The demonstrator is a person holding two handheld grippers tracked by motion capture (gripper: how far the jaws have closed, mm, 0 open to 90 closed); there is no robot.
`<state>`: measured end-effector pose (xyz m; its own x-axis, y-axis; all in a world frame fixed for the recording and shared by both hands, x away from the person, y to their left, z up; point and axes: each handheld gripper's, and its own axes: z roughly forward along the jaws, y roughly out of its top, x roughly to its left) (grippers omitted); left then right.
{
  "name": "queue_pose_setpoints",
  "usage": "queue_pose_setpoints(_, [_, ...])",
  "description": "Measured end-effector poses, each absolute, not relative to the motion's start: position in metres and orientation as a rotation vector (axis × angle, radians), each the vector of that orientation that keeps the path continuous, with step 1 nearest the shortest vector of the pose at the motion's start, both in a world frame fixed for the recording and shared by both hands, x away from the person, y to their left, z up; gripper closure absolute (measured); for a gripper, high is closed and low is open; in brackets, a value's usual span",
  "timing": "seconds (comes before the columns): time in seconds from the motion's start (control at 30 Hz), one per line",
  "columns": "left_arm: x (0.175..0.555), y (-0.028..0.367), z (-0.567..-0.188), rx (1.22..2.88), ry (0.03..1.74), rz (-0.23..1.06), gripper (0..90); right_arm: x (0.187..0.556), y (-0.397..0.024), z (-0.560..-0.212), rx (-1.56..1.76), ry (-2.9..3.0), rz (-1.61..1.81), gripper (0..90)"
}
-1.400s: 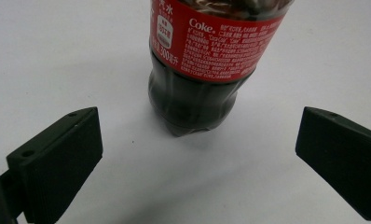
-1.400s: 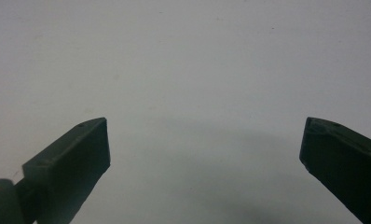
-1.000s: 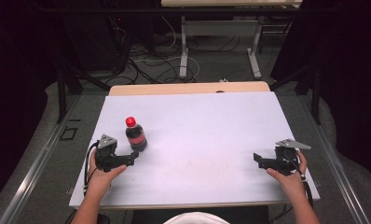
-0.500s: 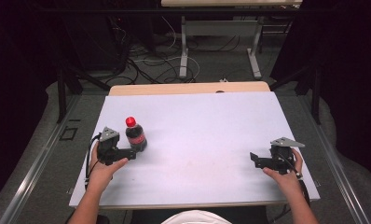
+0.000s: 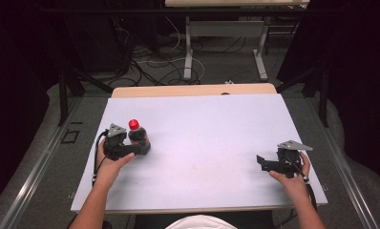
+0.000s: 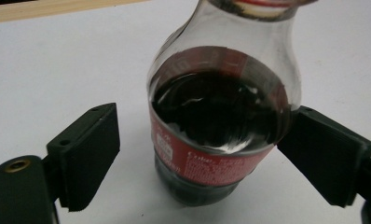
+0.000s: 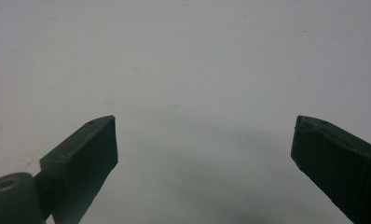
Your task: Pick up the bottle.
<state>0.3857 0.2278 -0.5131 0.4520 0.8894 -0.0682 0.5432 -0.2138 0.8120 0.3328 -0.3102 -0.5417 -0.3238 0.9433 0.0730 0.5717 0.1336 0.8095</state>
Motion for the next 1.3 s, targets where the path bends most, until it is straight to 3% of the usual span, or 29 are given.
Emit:
queue_pose_setpoints(0.27, [0.390,0.223,-0.516,1.908,1.191,0.549,19.1,0.333,-0.309,-0.543,1.460,1.959,1.071,7.3])
queue_pose_setpoints(0.47, [0.391,0.220,-0.518,1.930,1.178,0.547,27.1,0.333,-0.309,-0.544,1.457,1.966,1.072,7.3])
queue_pose_setpoints(1.3, [0.388,0.218,-0.515,1.925,1.194,0.572,29.1,0.335,-0.306,-0.546,1.444,1.979,1.072,7.9])
